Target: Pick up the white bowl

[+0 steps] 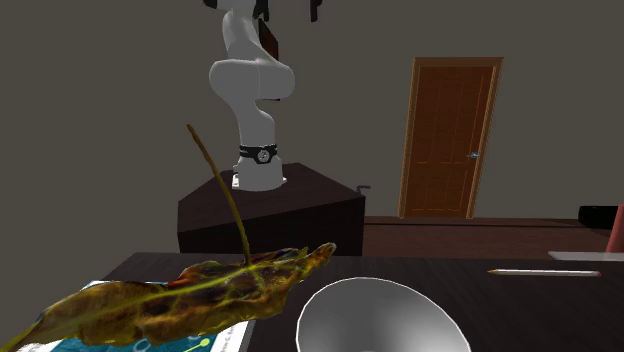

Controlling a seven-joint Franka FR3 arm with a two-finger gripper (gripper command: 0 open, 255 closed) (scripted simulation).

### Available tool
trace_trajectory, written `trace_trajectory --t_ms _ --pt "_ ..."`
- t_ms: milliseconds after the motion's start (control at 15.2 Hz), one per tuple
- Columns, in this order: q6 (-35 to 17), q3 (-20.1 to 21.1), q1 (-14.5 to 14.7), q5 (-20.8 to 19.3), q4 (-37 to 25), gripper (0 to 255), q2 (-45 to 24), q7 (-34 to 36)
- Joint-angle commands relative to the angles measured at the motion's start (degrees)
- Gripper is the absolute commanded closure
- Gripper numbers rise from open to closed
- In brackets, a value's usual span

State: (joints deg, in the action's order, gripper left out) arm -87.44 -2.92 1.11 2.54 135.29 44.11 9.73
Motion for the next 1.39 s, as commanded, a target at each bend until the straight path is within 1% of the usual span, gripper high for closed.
trace_trajectory --t_ms 0,330,660,990,1320 --pt "0.0 0.0 0.0 0.0 0.0 0 0.0 0.0" --pt "-11.17 -0.27 0.54 -0.69 3.37 0 -6.13 -2.17" --pt "-22.1 -0.57 1.13 -1.14 4.57 0 -14.18 -4.2" --pt "-32.29 -0.83 1.72 -1.3 3.53 0 -23.71 -6.16" --pt "-41.19 -0.97 2.25 -1.16 0.3 0 -34.12 -8.09"
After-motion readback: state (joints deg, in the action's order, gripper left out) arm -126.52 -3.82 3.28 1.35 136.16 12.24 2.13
